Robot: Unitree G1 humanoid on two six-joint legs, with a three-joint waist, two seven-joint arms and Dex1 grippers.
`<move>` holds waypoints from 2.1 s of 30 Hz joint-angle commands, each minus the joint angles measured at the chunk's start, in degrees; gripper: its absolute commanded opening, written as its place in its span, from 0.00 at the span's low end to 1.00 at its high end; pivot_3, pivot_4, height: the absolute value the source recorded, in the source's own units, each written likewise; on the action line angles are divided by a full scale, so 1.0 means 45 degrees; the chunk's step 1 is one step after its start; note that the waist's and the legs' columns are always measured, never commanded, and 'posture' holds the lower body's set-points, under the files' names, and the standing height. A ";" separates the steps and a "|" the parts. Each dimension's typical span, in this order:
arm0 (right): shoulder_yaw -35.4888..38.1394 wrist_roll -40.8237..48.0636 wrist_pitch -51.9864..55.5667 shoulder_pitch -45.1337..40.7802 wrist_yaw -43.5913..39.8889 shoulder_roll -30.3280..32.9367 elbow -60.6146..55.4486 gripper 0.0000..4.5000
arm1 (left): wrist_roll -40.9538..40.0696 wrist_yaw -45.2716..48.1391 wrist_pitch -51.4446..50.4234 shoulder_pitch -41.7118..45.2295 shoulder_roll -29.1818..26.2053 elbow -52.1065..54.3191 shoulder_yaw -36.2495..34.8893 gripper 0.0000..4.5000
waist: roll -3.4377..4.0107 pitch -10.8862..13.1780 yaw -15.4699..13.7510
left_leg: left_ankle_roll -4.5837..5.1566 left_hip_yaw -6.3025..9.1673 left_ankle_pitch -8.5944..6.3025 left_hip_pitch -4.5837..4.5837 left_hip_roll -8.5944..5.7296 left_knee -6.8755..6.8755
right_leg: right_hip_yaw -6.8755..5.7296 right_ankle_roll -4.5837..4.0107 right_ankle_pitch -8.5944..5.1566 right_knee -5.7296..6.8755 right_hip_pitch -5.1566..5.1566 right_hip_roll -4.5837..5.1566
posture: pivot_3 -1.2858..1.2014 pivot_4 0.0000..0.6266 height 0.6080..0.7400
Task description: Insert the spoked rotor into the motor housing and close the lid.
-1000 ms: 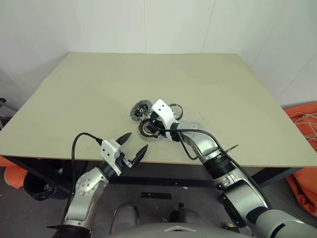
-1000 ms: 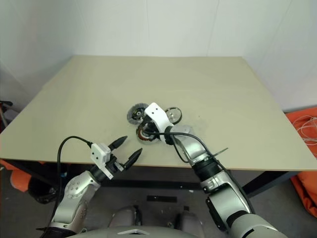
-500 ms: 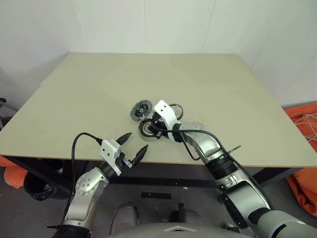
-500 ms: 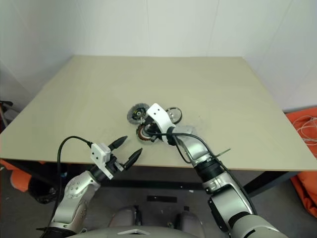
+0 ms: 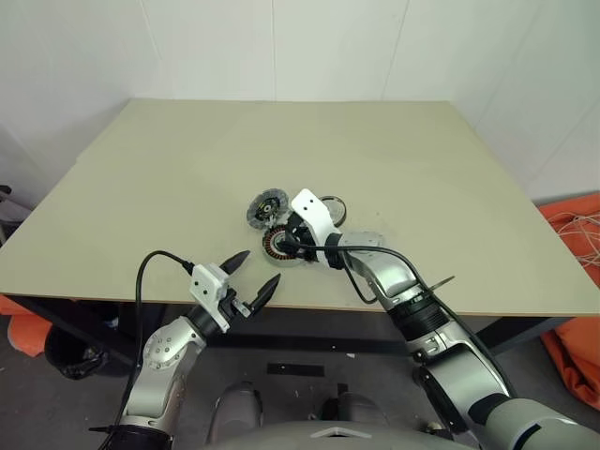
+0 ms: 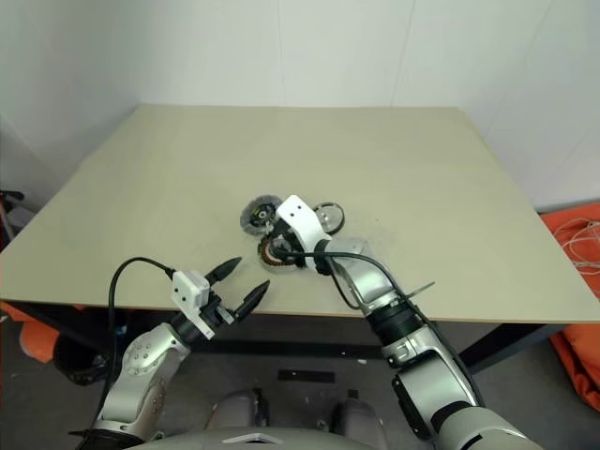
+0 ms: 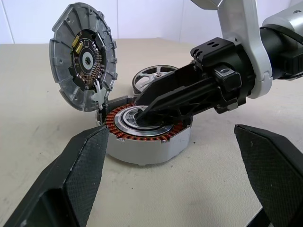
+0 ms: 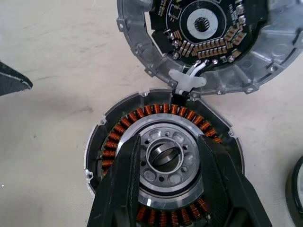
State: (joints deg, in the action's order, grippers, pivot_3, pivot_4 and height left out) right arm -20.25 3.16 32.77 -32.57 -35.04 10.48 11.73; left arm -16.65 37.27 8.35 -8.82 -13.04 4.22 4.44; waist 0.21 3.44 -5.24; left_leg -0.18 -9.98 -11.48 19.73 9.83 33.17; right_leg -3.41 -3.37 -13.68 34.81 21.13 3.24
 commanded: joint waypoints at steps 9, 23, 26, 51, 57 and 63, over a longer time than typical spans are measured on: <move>0.1373 0.0774 0.0973 -0.0068 -0.0021 0.0328 -0.2274 0.04 | -0.0210 0.0032 -0.0064 0.0133 -0.0003 0.0457 -0.0002 1.00 | -0.0001 0.0000 -0.0008 | 0.0000 0.0000 0.0000 0.0002 0.0000 0.0000 | 0.0000 0.0000 0.0000 0.0000 0.0001 -0.0001 | 0.52 0.00 1.00; 0.0529 0.0399 0.1344 0.0576 -0.0093 0.0694 -0.2220 0.00 | -0.0169 -0.0025 -0.0089 0.0146 0.0017 0.0433 -0.0032 1.00 | -0.0001 0.0000 -0.0006 | 0.0000 0.0000 0.0000 0.0000 0.0000 0.0000 | 0.0000 0.0015 -0.0009 0.0000 0.0001 -0.0001 | 0.52 0.00 1.00; 0.0484 0.0396 0.1278 0.0484 -0.0055 0.0609 -0.2028 0.00 | -0.0165 -0.0036 -0.0090 0.0136 0.0014 0.0437 -0.0037 1.00 | 0.0000 0.0000 -0.0012 | -0.0001 0.0000 0.0001 -0.0003 0.0000 0.0000 | 0.0000 0.0018 -0.0010 0.0000 -0.0002 -0.0001 | 0.52 0.00 1.00; 0.0097 0.0076 0.0539 -0.0348 -0.0050 -0.0363 -0.0572 0.00 | -0.0183 -0.0042 -0.0059 0.0121 0.0036 0.0378 -0.0054 1.00 | 0.0000 0.0000 -0.0001 | -0.0001 0.0000 0.0000 -0.0001 0.0000 0.0000 | 0.0000 0.0000 0.0000 0.0000 0.0000 -0.0001 | 0.52 0.00 1.00; 0.0050 -0.0001 0.0415 -0.0412 -0.0144 -0.0469 -0.0351 0.00 | -0.0133 -0.0101 0.0004 0.0064 0.0054 0.0379 -0.0073 1.00 | 0.0000 0.0000 -0.0001 | -0.0001 0.0000 0.0000 0.0001 0.0000 0.0001 | 0.0000 -0.0001 0.0001 0.0000 0.0000 0.0000 | 0.52 0.00 1.00; -0.0103 -0.0158 0.0255 -0.0496 -0.0229 -0.0650 0.0013 0.00 | -0.0097 -0.0126 0.0039 0.0048 0.0095 0.0368 -0.0055 1.00 | 0.0000 0.0000 0.0000 | -0.0001 0.0000 0.0000 -0.0001 0.0000 0.0000 | 0.0000 -0.0001 0.0001 0.0001 0.0000 0.0000 | 0.52 0.00 1.00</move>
State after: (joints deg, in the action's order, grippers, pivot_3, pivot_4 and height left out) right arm -20.53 2.71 35.14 -33.08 -35.91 8.25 12.04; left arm -16.77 36.87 7.66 -9.00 -12.68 4.23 4.45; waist 0.21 3.44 -5.24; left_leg -0.18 -9.98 -11.48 19.73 9.83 33.17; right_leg -3.41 -3.37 -13.67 34.81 21.13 3.24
